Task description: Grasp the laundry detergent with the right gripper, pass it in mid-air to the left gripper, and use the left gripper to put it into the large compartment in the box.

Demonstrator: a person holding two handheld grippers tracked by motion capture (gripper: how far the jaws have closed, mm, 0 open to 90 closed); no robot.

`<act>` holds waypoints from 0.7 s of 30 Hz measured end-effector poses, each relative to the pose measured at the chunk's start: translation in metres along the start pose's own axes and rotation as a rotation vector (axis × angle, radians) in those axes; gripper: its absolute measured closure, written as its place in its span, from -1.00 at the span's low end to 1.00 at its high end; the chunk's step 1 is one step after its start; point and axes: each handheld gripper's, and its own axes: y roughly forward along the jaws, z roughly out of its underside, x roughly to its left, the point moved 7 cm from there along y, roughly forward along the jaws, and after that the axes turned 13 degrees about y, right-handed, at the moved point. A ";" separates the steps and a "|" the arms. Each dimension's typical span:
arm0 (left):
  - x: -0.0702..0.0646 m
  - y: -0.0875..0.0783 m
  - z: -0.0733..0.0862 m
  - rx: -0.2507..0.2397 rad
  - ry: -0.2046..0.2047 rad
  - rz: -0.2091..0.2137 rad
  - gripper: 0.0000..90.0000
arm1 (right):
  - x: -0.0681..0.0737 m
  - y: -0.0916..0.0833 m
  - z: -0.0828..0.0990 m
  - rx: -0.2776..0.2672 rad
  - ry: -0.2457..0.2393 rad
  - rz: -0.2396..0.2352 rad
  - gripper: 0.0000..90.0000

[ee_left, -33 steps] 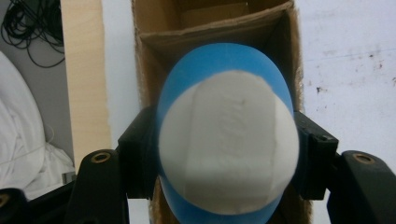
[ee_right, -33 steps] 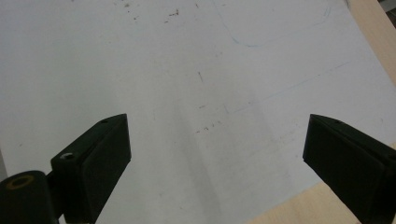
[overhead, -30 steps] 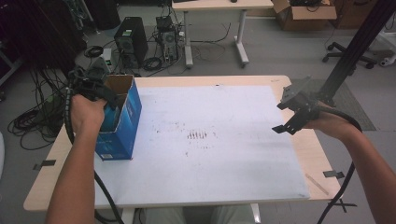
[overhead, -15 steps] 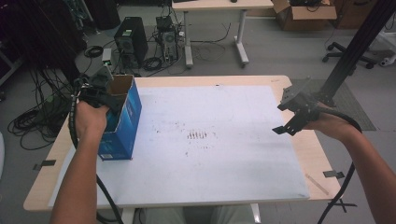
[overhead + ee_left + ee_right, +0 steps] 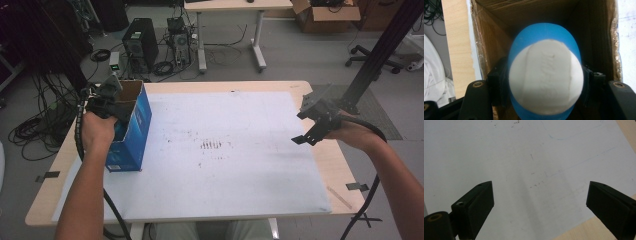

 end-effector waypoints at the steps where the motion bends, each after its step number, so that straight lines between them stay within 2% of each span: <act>1: 0.000 0.000 0.000 0.001 -0.002 0.002 -0.16 | 0.000 0.000 0.000 0.001 0.002 0.000 -0.83; 17: 0.006 0.003 0.000 -0.031 -0.011 0.023 -0.17 | 0.002 0.005 0.001 0.008 0.002 -0.008 -0.83; 21: 0.006 0.003 0.001 -0.040 -0.014 0.040 -0.20 | 0.002 0.004 0.001 0.009 0.004 -0.008 -0.84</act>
